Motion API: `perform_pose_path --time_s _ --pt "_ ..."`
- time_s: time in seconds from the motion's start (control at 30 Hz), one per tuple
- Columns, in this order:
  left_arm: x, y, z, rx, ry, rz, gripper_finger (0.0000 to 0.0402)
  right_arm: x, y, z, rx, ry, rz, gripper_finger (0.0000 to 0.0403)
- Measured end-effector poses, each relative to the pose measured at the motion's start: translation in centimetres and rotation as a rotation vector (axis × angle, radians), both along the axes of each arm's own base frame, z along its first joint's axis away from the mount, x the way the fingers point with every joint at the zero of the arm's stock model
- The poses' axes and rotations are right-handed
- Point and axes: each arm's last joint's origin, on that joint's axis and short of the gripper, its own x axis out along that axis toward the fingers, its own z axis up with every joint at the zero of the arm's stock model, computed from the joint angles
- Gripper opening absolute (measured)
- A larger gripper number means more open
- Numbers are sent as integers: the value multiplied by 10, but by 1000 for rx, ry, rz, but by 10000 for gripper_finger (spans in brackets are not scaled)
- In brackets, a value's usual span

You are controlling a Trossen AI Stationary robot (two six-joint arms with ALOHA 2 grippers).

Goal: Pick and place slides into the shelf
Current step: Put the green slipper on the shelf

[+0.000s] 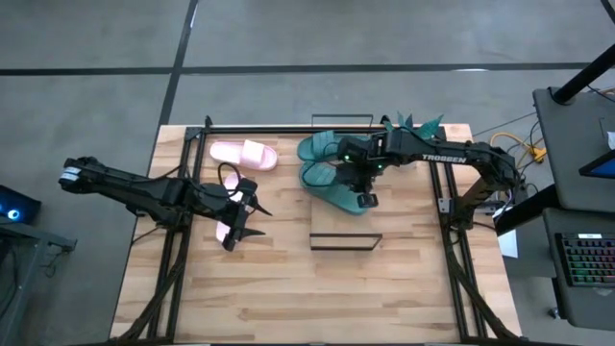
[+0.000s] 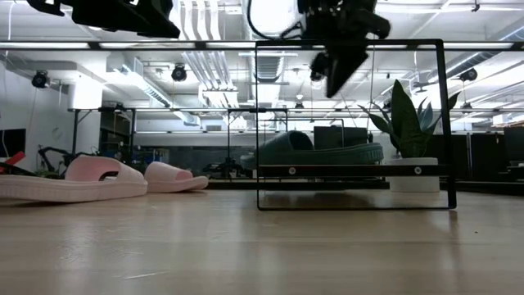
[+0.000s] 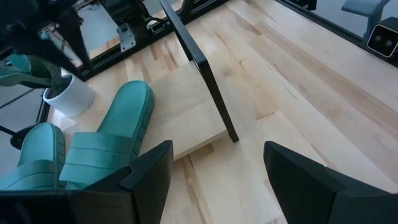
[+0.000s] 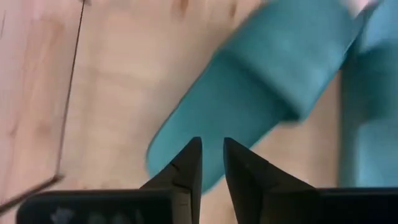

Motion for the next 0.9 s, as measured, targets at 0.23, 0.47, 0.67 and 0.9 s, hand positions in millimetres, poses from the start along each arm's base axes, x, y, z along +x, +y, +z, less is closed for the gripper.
perform_pose_path --time_s 0.23,0.47,0.67,0.9 --pt "1 0 1 -3 -18 1 235 -4 1 -13 13 51 1 54" --pt "1 0 0 -2 -14 1 235 7 -5 -27 -174 -44 56 59" --pt "0 0 -3 0 -4 1 235 11 -13 -39 -345 -75 76 116" --pt "0 1 -6 11 5 18 235 18 -17 -54 -350 -93 107 182"
